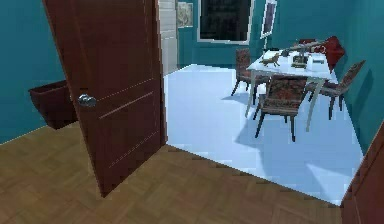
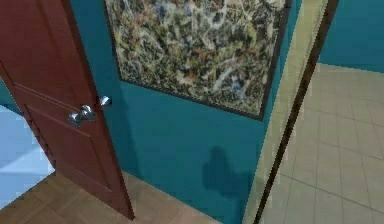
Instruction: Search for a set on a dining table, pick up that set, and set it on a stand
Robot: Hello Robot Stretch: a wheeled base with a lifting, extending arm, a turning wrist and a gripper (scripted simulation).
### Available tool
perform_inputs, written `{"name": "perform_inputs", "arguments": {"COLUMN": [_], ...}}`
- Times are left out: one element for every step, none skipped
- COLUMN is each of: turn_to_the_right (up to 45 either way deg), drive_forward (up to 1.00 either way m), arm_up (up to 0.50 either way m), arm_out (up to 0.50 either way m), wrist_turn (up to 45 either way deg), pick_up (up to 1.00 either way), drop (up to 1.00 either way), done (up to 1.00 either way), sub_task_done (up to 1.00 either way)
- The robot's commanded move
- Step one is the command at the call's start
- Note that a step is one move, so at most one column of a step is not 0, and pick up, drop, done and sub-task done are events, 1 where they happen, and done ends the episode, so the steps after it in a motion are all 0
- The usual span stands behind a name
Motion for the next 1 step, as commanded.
{"name": "perform_inputs", "arguments": {"turn_to_the_right": [6.0], "drive_forward": [0.00], "arm_up": [0.00], "arm_out": [0.00], "wrist_turn": [0.0], "pick_up": [0.00], "drop": [0.00], "done": [0.00], "sub_task_done": [0.00]}}
